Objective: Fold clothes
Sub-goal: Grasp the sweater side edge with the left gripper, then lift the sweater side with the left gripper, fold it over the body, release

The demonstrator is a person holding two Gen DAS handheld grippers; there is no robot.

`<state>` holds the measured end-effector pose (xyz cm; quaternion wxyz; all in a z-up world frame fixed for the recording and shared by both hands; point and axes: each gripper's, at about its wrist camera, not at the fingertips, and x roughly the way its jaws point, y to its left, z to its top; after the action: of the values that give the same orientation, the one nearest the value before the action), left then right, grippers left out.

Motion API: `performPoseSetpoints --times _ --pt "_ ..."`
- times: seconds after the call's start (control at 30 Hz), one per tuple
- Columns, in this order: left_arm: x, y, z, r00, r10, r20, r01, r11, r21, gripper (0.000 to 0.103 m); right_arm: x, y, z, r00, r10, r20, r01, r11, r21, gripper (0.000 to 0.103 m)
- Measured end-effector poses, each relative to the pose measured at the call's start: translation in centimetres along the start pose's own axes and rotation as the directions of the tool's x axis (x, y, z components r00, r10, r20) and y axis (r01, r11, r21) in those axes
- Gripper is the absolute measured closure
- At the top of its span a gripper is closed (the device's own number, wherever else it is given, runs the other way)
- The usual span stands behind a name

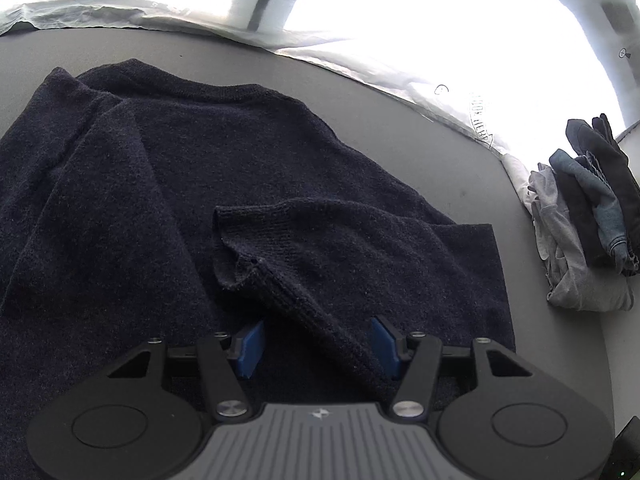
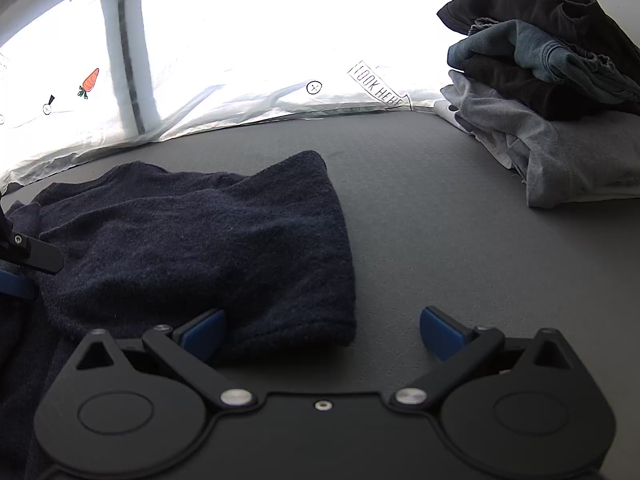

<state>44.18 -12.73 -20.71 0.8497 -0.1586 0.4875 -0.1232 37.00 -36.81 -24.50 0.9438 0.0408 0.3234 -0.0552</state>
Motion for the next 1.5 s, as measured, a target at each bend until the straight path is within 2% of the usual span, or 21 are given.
performPoseSetpoints --times 0.13,0.17,0.2,0.23,0.4,0.47,0.53,0.7,0.93,1.23,1.5 --pt "0.9 -0.4 0.4 1.0 0.003 0.015 -0.004 1.0 0.024 0.046 0.0 0.0 0.0 1.0 -0.001 0.0 0.001 1.0 0.001 0.0" --pt "1.0 -0.6 0.4 1.0 -0.003 0.019 0.002 1.0 0.028 0.054 0.0 0.0 0.0 1.0 -0.001 0.0 0.001 1.0 0.001 0.0" --pt "1.0 -0.7 0.5 1.0 -0.016 0.022 0.015 0.999 0.03 0.087 -0.1 0.0 0.0 1.0 -0.001 0.0 0.001 1.0 0.001 0.0" --pt "0.9 -0.8 0.4 0.999 -0.022 0.03 0.021 0.999 0.033 0.098 -0.1 0.0 0.0 1.0 -0.001 0.0 0.001 1.0 0.001 0.0" --pt "-0.5 -1.1 0.2 0.995 -0.042 0.092 0.037 0.998 0.057 0.098 -0.1 0.1 0.0 1.0 -0.003 -0.004 0.003 1.0 -0.001 0.0" --pt "-1.5 -1.2 0.5 0.991 -0.061 0.122 0.054 0.997 0.061 0.098 0.0 0.1 1.0 0.997 0.022 -0.072 -0.024 0.999 -0.028 0.0" --pt "-2.7 -1.6 1.0 0.984 -0.068 0.165 0.055 0.995 0.084 0.098 -0.4 0.0 2.1 0.989 0.083 -0.119 -0.087 0.996 -0.03 0.0" --pt "-6.3 -1.0 2.2 0.956 -0.06 0.286 0.03 0.994 0.106 0.098 -3.4 1.1 3.1 0.99 0.129 -0.059 -0.131 0.991 -0.022 0.0" --pt "-11.7 4.3 3.4 0.917 -0.001 0.4 -0.009 1.0 0.023 0.098 -6.0 5.5 1.3 0.987 0.133 -0.088 -0.141 0.985 -0.095 0.0" --pt "-16.3 12.9 5.4 0.895 0.064 0.442 -0.04 0.997 -0.063 0.098 -8.5 10.4 -0.9 0.989 0.062 -0.134 -0.08 0.987 -0.139 0.0" --pt "-19.5 18.3 7.9 0.875 0.036 0.483 -0.011 0.998 -0.056 0.098 -8.6 14.3 -1.2 0.99 -0.024 -0.14 0.001 0.986 -0.165 0.0"
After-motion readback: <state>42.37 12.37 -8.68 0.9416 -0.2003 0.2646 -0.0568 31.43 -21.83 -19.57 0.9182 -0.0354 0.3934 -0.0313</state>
